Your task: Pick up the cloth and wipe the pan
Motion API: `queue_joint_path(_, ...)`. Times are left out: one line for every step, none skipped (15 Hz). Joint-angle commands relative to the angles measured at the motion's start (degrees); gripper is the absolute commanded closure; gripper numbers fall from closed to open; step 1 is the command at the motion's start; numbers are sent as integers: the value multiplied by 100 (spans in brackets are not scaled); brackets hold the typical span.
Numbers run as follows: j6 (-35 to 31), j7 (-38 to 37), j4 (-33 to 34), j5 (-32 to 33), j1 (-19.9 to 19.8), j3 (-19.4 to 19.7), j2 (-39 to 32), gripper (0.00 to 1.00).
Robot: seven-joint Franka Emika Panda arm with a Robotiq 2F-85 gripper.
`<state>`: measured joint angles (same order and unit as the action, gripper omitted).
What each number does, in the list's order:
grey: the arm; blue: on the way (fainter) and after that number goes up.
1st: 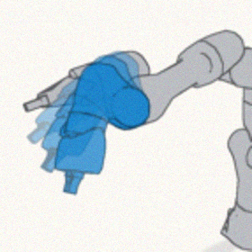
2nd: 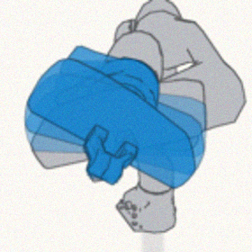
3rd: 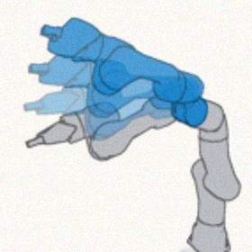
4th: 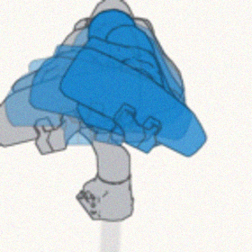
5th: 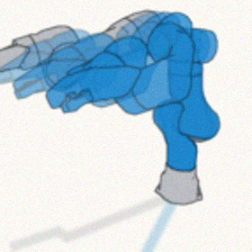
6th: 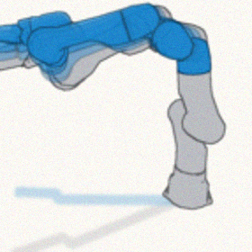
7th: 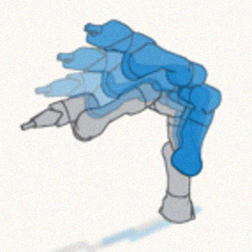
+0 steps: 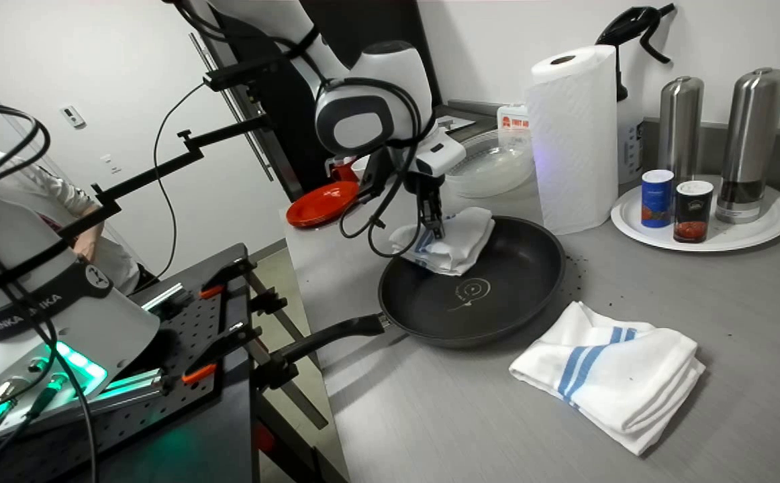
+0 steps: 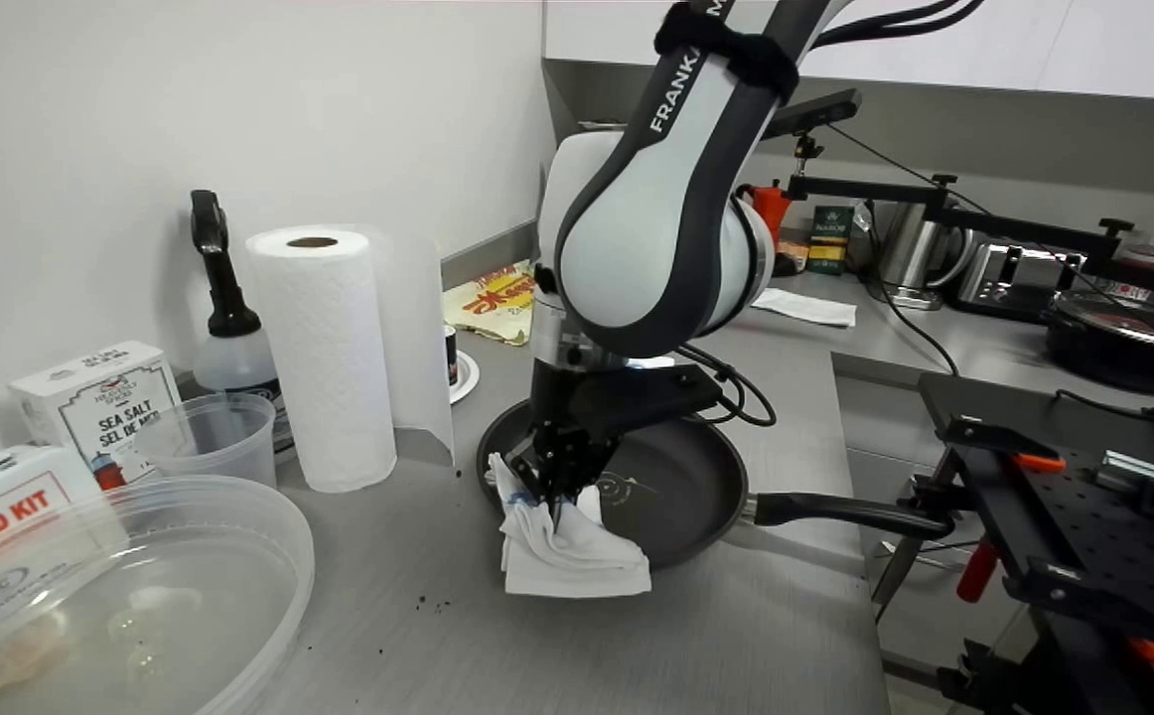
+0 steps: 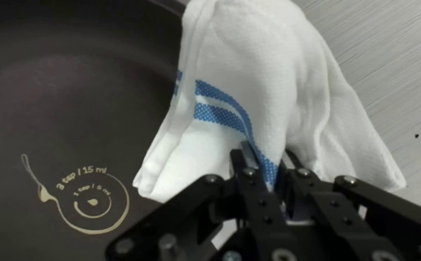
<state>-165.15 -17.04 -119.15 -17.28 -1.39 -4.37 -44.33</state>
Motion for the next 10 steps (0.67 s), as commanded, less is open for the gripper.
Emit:
queue_joint_path(8, -65, 220, -115, 8, 67, -187, 96)
queue_joint_path(16, -74, 244, -96, 21, 105, -205, 96)
queue_joint_path(15, -102, 269, -67, 59, 171, -237, 96)
queue_joint_path(11, -120, 284, -53, 82, 219, -264, 96)
queue_joint_path(31, -151, 294, -23, 132, 296, -294, 96)
queue_joint_path(35, -171, 304, -7, 166, 357, -329, 96)
queue_joint_path(31, -198, 314, 8, 209, 426, -368, 96)
queue_joint_path(17, -249, 317, 34, 283, 530, -415, 96)
queue_joint_path(18, -290, 322, 52, 342, 618, -462, 96)
queue_joint_path(12, -346, 327, 70, 414, 709, -507, 96)
